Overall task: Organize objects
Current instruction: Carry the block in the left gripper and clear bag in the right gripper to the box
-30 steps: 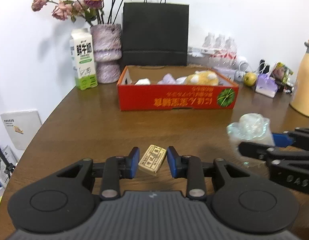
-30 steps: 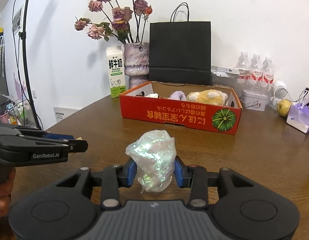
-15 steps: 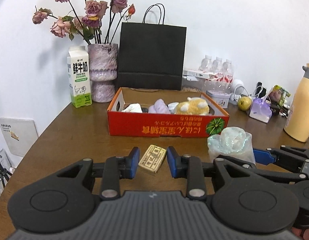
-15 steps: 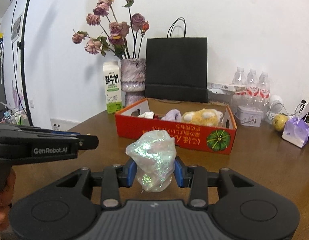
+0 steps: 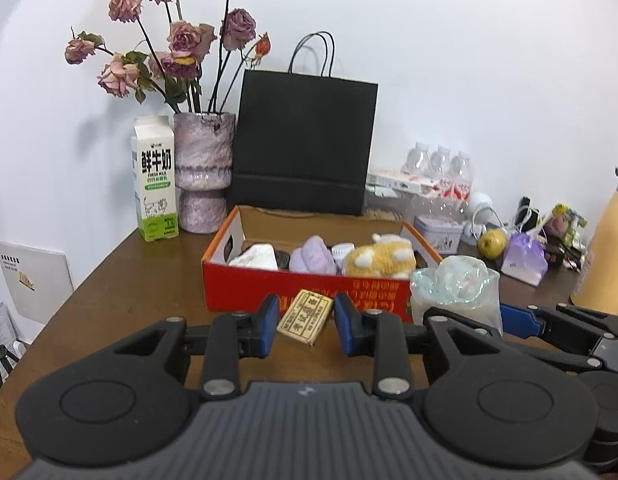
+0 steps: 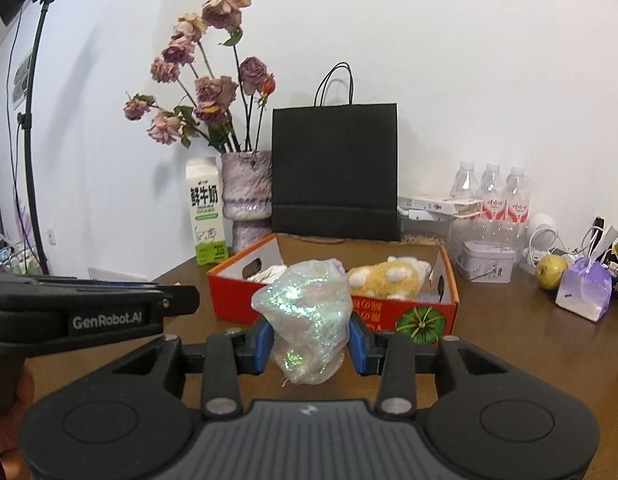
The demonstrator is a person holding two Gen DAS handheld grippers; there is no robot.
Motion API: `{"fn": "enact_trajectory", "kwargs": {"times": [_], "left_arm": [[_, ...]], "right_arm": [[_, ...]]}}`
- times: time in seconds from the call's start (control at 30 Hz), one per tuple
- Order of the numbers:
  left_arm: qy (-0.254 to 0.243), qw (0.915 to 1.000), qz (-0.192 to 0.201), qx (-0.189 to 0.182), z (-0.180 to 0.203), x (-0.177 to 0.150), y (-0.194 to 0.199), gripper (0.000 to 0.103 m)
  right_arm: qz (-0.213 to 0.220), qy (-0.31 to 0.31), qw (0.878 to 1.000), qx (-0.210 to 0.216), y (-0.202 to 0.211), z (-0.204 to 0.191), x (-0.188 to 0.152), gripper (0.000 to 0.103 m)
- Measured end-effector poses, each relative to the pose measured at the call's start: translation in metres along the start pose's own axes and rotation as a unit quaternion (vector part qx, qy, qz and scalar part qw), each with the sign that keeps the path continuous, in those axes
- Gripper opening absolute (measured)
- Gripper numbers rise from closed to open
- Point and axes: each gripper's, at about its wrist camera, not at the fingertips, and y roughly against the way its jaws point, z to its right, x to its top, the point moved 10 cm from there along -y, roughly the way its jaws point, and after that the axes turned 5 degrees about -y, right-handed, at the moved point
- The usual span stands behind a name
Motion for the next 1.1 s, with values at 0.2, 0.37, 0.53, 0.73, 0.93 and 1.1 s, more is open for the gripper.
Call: {"fn": "enact_trajectory", "kwargs": {"times": [0.2, 0.37, 0.53, 0.73, 0.93, 1.1], "left_arm": [[0.017, 0.9997, 0.016, 0.009, -0.004, 0.02, -0.013, 0.031], [0.038, 0.9988, 0.026, 0.016, -0.012, 0.038, -0.029, 0.031], [0.045, 0.9985, 0.026, 0.018, -0.013, 0.048, -0.045, 0.031], [0.05, 0.998, 0.031, 0.023, -0.01, 0.057, -0.064, 0.031], [0.056, 0.9977, 0.033, 0.017, -0.006, 0.067, -0.087, 0.031], [0.056, 0.9978, 0.032, 0.017, -0.005, 0.074, -0.106, 0.031]], "right_arm": [[0.013, -0.003, 1.0, -0.002, -0.018, 0.007, 0.018, 0.037], [0.019, -0.007, 1.0, -0.003, -0.037, 0.016, 0.032, 0.037], [0.021, -0.004, 1.0, -0.008, -0.055, 0.024, 0.042, 0.037], [0.027, -0.008, 1.0, -0.011, -0.077, 0.032, 0.054, 0.037], [0.026, -0.011, 1.0, -0.009, -0.097, 0.042, 0.061, 0.037], [0.024, -0.012, 1.0, -0.01, -0.116, 0.047, 0.066, 0.037]]}}
